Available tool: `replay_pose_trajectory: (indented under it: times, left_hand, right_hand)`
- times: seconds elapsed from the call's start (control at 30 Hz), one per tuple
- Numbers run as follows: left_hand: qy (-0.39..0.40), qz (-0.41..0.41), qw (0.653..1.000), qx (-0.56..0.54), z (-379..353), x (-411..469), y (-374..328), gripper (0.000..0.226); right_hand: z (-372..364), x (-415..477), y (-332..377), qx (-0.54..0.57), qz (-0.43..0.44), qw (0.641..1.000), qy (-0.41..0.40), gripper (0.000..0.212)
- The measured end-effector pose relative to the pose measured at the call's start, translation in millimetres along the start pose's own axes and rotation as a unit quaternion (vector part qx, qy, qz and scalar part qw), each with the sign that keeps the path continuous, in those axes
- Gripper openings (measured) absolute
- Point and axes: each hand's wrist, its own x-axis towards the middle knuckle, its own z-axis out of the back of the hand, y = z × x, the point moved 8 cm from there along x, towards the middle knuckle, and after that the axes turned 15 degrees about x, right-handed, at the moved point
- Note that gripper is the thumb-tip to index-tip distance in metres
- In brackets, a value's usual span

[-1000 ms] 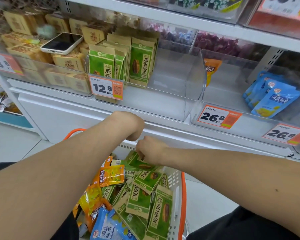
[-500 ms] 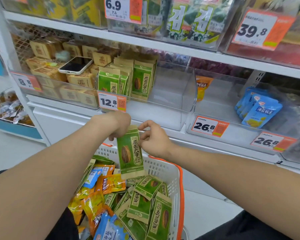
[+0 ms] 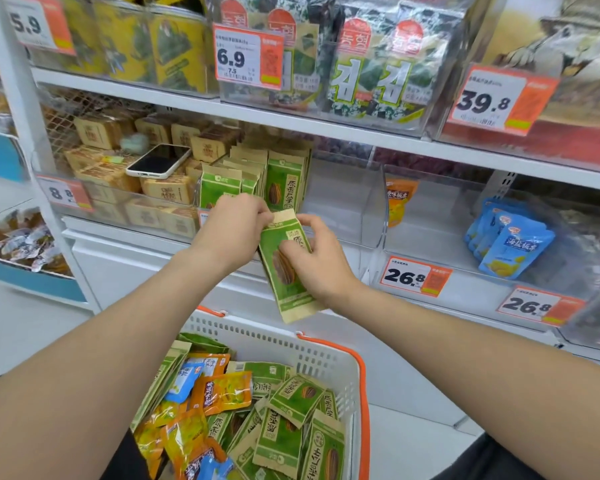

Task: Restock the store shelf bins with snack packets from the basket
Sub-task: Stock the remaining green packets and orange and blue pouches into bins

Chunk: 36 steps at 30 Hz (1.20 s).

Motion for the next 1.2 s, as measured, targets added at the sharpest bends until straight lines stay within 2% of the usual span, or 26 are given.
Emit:
replay_pose_trajectory:
  times: [0.07,0.1,0.17,0.2,0.3,0.4,0.5,0.63,0.77,0.97,1.17,1.2]
  left_hand:
    - [-0.062,0.029,0.998,0.003,11,5,5,0.023]
    - [-0.086,0.044,0.995,0.01,17,7,8,0.021]
    - [-0.107,0.067,0.992,0.026,23,13,14,0.019]
    - [-0.107,0.068,0.991,0.033,24,15,16,0.024]
    - [-0.105,0.054,0.99,0.08,20,21,18,0.031]
    - [-0.137,0.062,0.98,0.133,18,26,21,0.044]
    - [-0.141,0.078,0.977,0.138,10,33,29,0.069]
    - [-0.109,0.102,0.98,0.134,-5,41,39,0.088]
    - [-0.1,0.124,0.98,0.122,-9,47,49,0.087]
    - [-0.112,0.13,0.977,0.128,-13,49,50,0.08]
    - [-0.123,0.129,0.977,0.121,-10,47,47,0.08]
    - [-0.124,0.127,0.977,0.121,-9,47,46,0.08]
  right_hand:
    - [7,13,14,-0.002,0.012,0.999,-0.045,0.044]
    - [11,20,22,0.003,0.018,0.997,-0.072,0.035]
    - [19,33,37,0.03,0.025,0.992,-0.122,0.009]
    - [23,41,42,0.041,0.026,0.989,-0.142,0.008]
    - [29,68,43,0.069,0.022,0.98,-0.187,0.032]
    - [36,90,39,0.113,0.025,0.966,-0.23,0.043]
    - [39,106,32,0.117,0.019,0.967,-0.227,0.05]
    - [24,121,18,0.01,-0.014,0.985,-0.173,0.048]
    - [11,131,12,-0.087,-0.025,0.986,-0.137,0.036]
    - [7,138,16,-0.117,-0.017,0.976,-0.184,0.028]
    - [10,134,14,-0.147,-0.065,0.965,-0.208,0.046]
    - [11,131,15,-0.156,-0.076,0.963,-0.205,0.044]
